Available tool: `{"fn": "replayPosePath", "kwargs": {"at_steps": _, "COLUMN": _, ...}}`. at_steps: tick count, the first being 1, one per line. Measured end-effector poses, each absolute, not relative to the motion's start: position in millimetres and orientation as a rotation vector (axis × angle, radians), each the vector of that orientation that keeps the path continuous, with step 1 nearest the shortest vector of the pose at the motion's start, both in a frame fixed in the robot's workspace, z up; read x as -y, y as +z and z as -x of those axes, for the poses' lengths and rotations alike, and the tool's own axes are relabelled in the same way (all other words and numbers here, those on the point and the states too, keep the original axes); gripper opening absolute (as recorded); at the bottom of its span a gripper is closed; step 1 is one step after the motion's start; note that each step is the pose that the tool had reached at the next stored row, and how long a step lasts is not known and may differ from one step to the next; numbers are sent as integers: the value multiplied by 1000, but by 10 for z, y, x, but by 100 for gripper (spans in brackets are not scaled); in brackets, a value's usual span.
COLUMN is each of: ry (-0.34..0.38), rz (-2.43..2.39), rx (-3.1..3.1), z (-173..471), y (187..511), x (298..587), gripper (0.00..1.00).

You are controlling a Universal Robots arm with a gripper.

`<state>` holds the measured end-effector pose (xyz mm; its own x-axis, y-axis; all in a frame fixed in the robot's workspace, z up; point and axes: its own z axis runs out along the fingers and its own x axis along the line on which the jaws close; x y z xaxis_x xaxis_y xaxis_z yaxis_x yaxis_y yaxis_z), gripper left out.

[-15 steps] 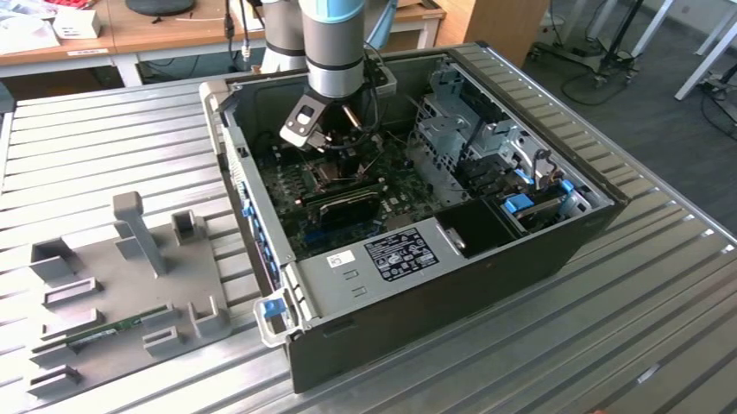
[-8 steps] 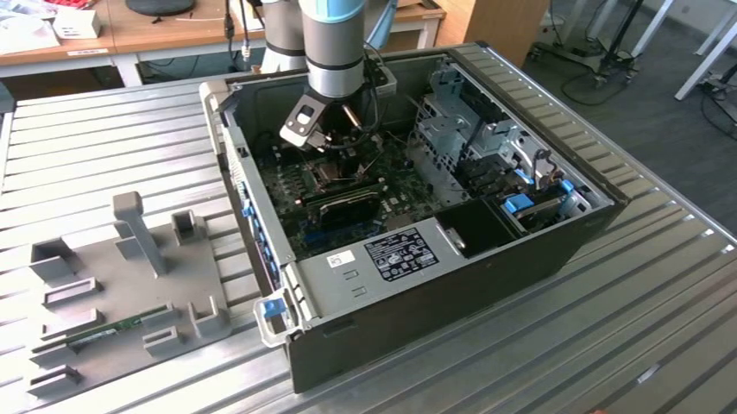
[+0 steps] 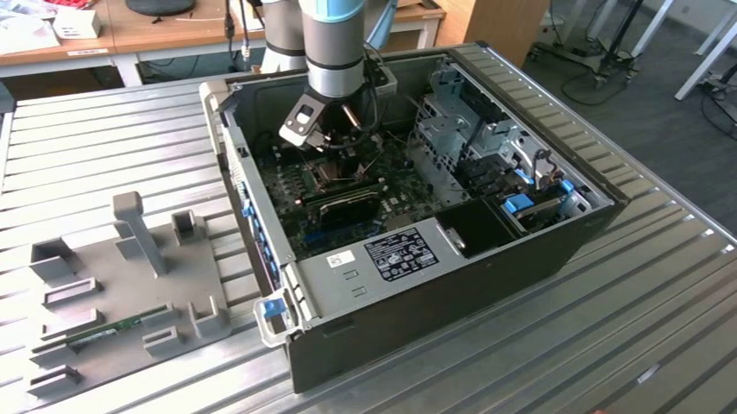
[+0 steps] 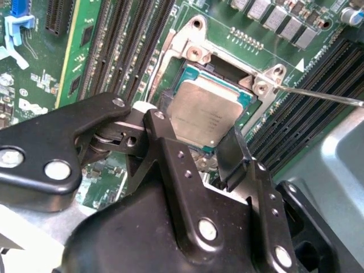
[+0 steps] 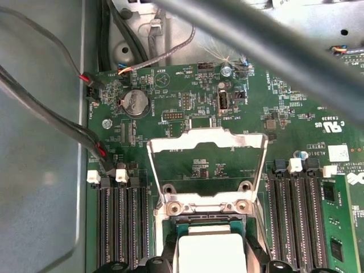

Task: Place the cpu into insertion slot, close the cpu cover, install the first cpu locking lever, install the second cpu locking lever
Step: 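Place the cpu into insertion slot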

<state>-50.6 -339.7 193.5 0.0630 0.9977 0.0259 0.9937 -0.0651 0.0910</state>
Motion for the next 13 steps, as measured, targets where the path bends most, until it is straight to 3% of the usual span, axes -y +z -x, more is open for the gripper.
{"fn": "replayPosePath", "kwargs": {"at_steps": 13, "ry": 124, "rz": -2263, "rx": -2104, "z": 507, "y": 1938, "x": 3404, "gripper": 55}}
